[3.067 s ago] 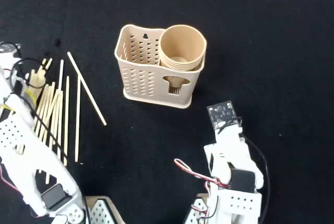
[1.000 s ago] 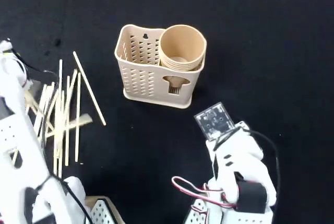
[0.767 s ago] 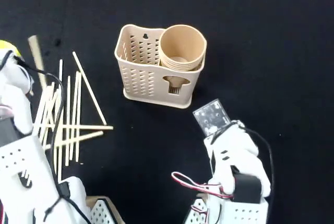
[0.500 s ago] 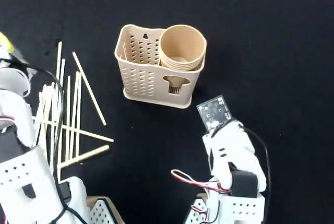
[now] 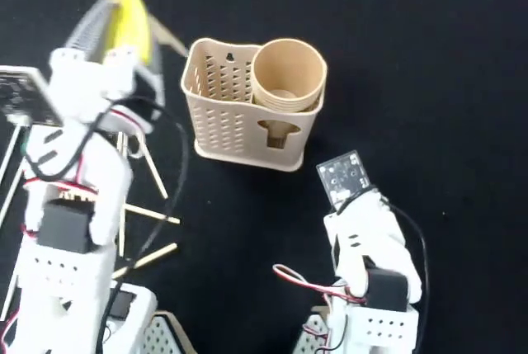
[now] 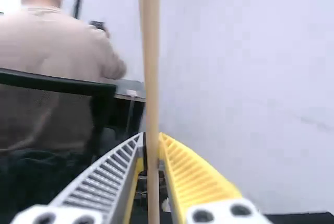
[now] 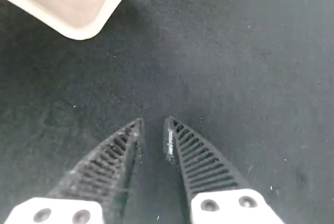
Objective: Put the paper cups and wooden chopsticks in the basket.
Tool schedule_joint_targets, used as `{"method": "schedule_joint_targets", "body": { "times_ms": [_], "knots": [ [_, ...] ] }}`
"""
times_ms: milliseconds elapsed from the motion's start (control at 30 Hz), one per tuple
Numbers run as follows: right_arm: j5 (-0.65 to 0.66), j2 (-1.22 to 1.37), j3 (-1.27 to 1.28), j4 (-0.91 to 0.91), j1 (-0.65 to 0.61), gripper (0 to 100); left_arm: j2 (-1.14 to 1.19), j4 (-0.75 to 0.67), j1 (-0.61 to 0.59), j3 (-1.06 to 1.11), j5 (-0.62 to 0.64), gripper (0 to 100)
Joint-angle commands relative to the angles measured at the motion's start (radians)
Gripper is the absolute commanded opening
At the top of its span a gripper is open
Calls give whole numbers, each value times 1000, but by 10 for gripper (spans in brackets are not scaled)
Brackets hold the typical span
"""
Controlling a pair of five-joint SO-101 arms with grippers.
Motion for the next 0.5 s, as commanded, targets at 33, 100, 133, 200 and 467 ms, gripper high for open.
{"method": "schedule_joint_targets", "body": {
  "times_ms": [33,100,133,200,467],
  "knots": [
    [0,-73,13,-11,15,81,52,-18,88,-45,9,29],
    [0,-73,12,-11,15,81,117,-18,99,-67,9,29],
    [0,-73,12,-11,15,81,155,-18,99,-76,9,29],
    [0,-73,12,-11,15,81,235,-18,99,-87,9,29],
    [0,-73,12,-11,15,81,368,-17,99,-51,9,29]
  ]
}}
